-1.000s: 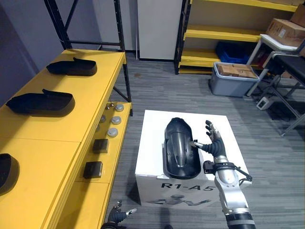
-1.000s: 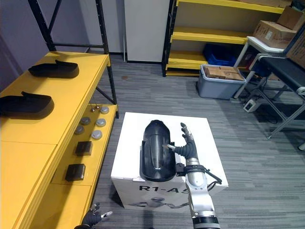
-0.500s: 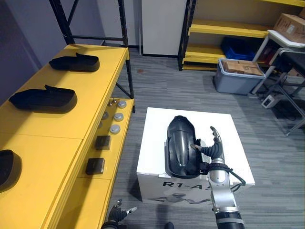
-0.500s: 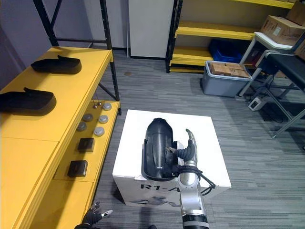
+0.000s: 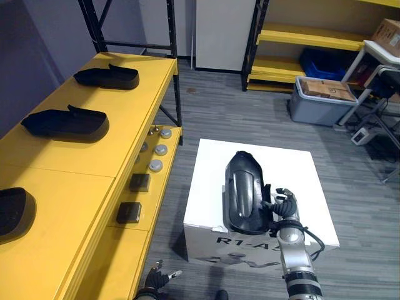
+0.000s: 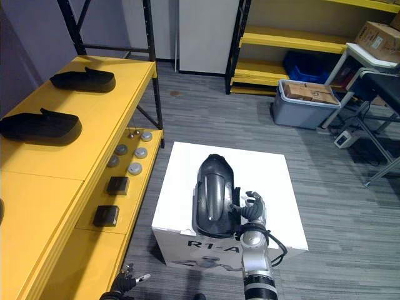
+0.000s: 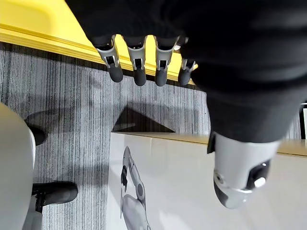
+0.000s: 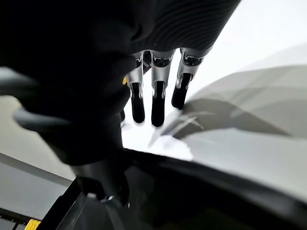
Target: Walk over and take plastic housings, then place them on the shelf
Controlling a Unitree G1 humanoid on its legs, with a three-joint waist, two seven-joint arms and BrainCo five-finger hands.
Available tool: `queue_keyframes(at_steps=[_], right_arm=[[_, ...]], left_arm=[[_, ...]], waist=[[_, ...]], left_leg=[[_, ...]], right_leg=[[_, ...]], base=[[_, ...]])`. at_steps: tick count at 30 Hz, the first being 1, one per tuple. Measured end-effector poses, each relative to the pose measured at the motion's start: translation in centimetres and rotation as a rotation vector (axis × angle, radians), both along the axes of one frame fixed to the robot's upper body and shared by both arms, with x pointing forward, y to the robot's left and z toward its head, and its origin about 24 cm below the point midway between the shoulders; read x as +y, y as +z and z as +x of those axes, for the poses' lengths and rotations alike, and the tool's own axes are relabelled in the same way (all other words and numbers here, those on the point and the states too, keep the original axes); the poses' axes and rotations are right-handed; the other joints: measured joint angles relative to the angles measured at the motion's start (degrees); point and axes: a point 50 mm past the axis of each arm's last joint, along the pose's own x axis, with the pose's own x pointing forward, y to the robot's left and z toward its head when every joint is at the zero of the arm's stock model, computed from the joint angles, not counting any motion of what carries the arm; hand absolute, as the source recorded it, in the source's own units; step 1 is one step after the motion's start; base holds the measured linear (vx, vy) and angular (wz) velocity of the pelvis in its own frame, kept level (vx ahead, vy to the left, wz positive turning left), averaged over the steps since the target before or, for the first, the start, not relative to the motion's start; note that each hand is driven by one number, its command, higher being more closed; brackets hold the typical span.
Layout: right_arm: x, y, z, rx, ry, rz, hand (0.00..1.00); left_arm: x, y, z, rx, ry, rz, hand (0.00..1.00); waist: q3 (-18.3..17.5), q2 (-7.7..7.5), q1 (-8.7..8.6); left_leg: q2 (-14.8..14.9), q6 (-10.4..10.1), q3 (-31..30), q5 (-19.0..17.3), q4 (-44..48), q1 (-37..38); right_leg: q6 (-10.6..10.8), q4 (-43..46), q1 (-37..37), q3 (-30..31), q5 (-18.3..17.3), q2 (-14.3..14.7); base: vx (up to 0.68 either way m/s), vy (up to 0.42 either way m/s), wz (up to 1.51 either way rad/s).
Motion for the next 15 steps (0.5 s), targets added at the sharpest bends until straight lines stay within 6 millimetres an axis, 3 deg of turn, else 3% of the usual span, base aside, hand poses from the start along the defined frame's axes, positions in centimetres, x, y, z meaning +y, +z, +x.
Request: queue_keyframes(at_steps=[11,15], right_arm=[[0.7,-0.7,0.3,0.002,0.008,0.087,1.0],[2.0,0.4,0.7,-0.062,0.013,0.126,1.0]], left_arm=[[0.3,-0.1,0.0,0.008,0.0,0.008,0.0],[0.4,-0.1,0.0,0.005,0.022,0.018,0.0]], waist=[[-0.37,-0.68,0.1],[-0.36,-0.65,0.06]], left_leg=[[0.08,0.01,0.34,0.23,-0.34,0.28],[0.06,-0.01,1.39,0.22,-0.33,0.71]], right_leg=[[-0.01,-0.05,0.05,0.58,0.02,0.04],[-0.02,0.17,0.15,1.55,0.08,0.09]], base=[[0.03,0.011,-0.02],[0.02,0.018,-0.1]])
